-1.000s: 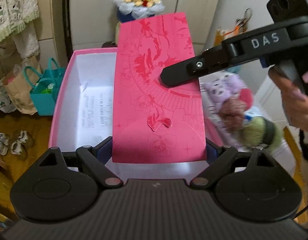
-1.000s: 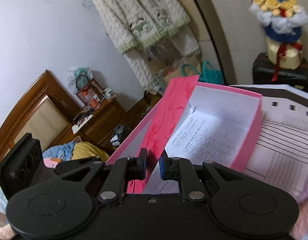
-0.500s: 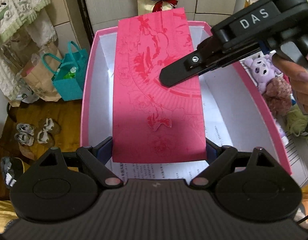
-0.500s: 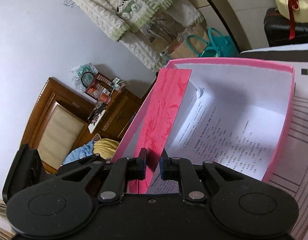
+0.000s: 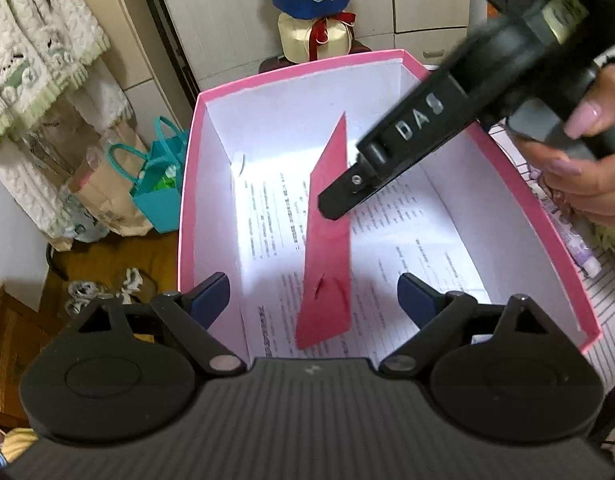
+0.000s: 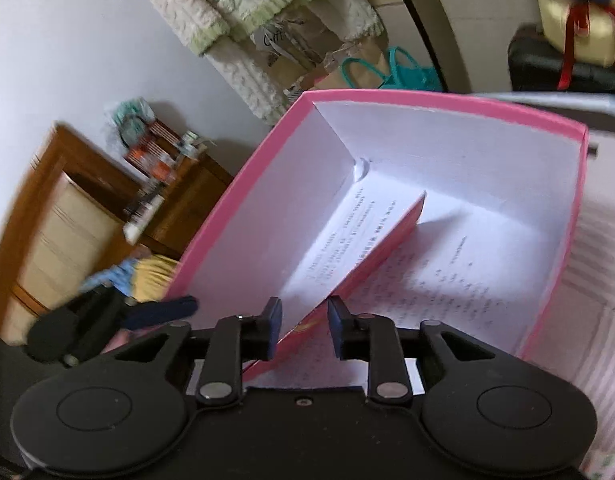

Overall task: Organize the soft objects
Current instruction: 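Carry the red envelope into the pink box and release it flat, then move the right gripper back to the green yarn ball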

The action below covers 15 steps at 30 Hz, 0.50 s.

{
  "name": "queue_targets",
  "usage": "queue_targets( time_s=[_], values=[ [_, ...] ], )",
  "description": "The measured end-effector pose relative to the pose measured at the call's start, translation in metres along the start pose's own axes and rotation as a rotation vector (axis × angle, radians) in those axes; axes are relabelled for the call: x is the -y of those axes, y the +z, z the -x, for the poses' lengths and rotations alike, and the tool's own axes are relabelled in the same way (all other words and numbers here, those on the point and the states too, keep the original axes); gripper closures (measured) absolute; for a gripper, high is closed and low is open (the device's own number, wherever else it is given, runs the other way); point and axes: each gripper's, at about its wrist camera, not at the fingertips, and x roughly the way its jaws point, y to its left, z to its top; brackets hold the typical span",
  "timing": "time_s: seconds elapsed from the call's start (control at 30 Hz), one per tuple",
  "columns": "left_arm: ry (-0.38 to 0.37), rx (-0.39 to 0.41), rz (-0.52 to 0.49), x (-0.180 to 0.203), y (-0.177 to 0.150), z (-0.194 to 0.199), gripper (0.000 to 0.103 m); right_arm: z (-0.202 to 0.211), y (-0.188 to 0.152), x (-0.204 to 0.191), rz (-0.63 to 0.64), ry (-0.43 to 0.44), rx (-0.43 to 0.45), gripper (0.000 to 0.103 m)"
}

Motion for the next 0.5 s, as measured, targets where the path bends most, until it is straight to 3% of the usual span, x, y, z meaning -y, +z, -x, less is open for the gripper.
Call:
queue_targets(
  time_s=[0.1,0.23,0.5],
  values=[
    [0.007,0.023,0.004,-0.003,-0.002,0.009,0.012,0.013,-0.003,-0.004,0.036,-0.041,0.018,0.069],
    [-0.009,0.058,0.017,-0.006,-0.008,0.029,0.012,0.04,-0.013,-0.014,0.089,-0.099,0.059,0.06],
    [-0.062,0.097,0.019,0.0,-0.019,0.07,0.012,0.109,-0.058,-0.04,0.211,-0.213,0.129,0.056]
  ],
)
